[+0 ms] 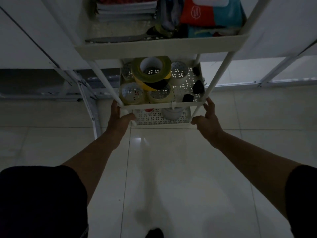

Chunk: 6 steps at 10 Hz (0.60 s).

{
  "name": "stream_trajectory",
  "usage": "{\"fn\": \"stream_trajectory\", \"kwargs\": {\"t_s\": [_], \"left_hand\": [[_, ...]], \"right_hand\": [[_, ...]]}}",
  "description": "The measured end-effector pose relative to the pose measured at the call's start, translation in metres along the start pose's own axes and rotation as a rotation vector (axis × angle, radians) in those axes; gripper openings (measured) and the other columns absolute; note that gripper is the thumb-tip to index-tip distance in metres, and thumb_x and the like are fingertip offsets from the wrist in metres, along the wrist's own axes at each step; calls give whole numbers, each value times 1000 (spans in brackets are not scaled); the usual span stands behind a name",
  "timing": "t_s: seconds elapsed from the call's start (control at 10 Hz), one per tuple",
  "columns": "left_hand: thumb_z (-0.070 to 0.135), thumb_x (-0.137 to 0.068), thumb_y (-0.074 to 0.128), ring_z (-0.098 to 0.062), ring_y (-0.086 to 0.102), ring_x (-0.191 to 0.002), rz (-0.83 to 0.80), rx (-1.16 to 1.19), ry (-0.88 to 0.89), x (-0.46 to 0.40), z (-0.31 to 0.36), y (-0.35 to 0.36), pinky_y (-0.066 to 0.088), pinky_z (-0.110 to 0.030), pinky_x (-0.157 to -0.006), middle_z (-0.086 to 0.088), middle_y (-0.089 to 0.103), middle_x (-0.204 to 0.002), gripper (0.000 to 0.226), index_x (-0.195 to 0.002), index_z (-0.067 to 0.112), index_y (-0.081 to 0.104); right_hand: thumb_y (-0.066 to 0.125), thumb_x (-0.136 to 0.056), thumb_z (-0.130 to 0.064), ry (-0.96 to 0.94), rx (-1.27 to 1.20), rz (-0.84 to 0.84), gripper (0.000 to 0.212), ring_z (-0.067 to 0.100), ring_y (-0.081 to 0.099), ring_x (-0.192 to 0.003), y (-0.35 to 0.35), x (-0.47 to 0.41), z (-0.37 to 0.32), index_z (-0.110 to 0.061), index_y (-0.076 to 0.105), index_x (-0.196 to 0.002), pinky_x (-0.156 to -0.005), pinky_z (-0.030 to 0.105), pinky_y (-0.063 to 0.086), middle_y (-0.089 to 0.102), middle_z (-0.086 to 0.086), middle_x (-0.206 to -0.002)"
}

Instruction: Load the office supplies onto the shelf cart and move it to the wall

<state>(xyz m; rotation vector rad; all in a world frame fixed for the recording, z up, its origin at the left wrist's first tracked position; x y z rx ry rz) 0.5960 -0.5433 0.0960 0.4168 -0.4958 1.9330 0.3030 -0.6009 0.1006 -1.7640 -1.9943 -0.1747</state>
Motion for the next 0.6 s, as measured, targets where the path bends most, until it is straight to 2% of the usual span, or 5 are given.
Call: {"fn": "stream_trajectory", "kwargs": {"t_s": [0.2, 0.3, 0.4, 0.5, 0.6], "left_hand": [[5, -83, 64, -14, 43, -121, -31, -31, 0, 0, 2, -2, 37, -40, -101, 22, 43, -125, 82, -143, 43, 24], [5, -83, 64, -13, 42, -115, -4, -35, -19, -2, 6, -3, 37, -38, -99, 17, 40, -124, 80, -146, 38, 25], [12, -87, 65, -17, 43, -119, 54, -133, -28, 5, 15, -4, 39, -36, -96, 6, 39, -141, 82, -150, 35, 19], [18, -93, 57, -22, 45, -126, 134, -217, -17, 23, 29, -8, 39, -29, -92, -6, 33, -154, 79, -154, 33, 8], [17, -97, 49, -29, 48, -127, 149, -359, -28, 74, 61, -9, 35, -25, -83, -12, 40, -150, 68, -154, 23, 12]], "right_hand": [[54, -82, 5, -11, 32, -26, 91, 19, 53, -104, 2, -1, -1, -31, 9, -152, -66, 28, 46, 25, -1, -156], [54, -83, 4, -13, 64, -36, 92, 21, 52, -107, 0, -1, -1, -32, 7, -153, -70, 30, 47, 27, -1, -155], [57, -83, -3, -28, 262, -20, 90, 19, 51, -102, -4, 3, -8, -30, 7, -153, -75, 35, 48, 42, -4, -139], [60, -74, -16, -63, 514, -7, 97, 32, 58, -112, -10, 15, -29, -30, 6, -153, -83, 45, 53, 43, 11, -145], [57, -76, -20, -96, 799, 10, 91, 34, 48, -126, -22, 43, -53, -25, 9, -153, -95, 50, 47, 34, 8, -152]]}}
Point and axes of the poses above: each hand's wrist, its own x-axis away from the middle knuckle, its own y-axis out of the palm, z = x × y, the point moved 7 cm from there along -x, towards the middle knuckle
